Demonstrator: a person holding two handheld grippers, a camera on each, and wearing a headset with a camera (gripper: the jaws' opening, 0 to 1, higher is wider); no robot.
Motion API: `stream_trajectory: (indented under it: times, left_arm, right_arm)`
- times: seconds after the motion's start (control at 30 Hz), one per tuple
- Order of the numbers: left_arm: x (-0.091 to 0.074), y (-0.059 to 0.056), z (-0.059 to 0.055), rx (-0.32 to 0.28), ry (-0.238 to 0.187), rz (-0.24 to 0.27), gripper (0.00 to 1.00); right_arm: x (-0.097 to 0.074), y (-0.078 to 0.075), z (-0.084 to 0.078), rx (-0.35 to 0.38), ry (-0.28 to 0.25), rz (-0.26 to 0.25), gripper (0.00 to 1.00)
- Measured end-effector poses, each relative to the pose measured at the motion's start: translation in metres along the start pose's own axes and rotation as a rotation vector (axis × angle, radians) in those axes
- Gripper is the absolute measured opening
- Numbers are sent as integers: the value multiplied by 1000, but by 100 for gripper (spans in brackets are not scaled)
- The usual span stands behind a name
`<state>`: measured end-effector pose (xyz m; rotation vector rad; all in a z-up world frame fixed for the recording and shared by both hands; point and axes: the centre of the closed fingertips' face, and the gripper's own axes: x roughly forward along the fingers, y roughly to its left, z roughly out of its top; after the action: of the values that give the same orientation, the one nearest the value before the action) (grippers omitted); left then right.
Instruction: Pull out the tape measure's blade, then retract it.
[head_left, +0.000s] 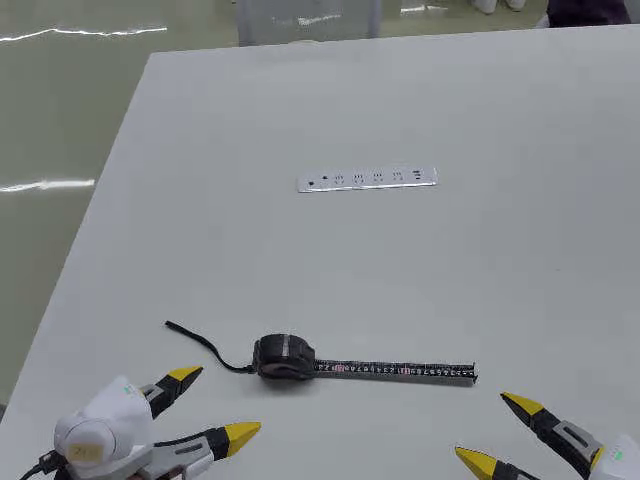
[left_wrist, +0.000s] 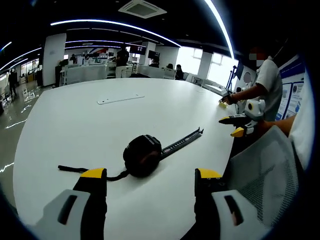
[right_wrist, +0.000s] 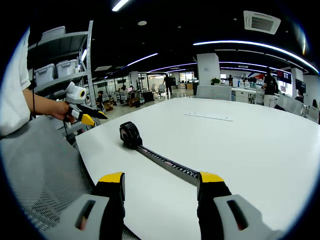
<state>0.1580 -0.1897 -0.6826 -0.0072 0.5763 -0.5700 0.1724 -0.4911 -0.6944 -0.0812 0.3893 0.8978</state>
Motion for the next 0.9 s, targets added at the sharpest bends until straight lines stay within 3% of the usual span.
stream_trajectory:
  times: [0.2,0.9]
  left_arm:
    - [5,5,9,-24,-12,25,70]
    - [29,10,8,-100,-3,101,71]
  right_arm:
    - [2,-1,0,5,-4,-4,58]
    - [8,-5,-3,10,2,4,58]
